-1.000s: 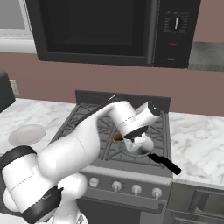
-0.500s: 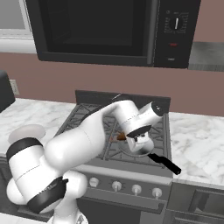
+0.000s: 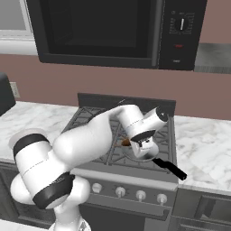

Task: Pick the croissant and place it on the pan. Then turn on the stove to warm the croissant.

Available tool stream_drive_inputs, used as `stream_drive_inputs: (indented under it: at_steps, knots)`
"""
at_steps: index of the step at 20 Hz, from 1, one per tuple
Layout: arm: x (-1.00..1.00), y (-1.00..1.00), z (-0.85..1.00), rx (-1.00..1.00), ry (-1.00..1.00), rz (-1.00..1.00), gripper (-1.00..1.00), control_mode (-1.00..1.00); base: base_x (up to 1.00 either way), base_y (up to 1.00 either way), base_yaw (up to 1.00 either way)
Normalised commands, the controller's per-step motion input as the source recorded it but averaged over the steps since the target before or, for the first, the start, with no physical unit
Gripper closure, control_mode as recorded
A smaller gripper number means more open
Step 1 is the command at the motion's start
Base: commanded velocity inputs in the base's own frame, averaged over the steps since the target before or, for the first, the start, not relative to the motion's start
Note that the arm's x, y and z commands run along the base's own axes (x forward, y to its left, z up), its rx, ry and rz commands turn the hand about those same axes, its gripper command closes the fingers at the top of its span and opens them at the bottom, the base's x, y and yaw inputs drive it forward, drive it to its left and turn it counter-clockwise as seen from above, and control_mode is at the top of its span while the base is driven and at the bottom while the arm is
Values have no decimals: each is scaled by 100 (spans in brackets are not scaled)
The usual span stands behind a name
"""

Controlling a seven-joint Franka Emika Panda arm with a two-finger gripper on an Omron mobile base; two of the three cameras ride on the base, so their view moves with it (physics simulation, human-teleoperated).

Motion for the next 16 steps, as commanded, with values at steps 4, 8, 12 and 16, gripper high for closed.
stream_drive_inputs:
  at_steps: [4, 8, 12, 16]
  knots:
    - [13, -3, -19, 0, 2, 0, 100, -100, 0, 0, 0]
    - [19, 0, -11, 0, 3, 0, 100, -100, 0, 0, 0]
    - [24, 0, -2, 0, 7, 0, 100, -100, 0, 0, 0]
    - [20, -4, -3, 0, 8, 0, 100, -100, 0, 0, 0]
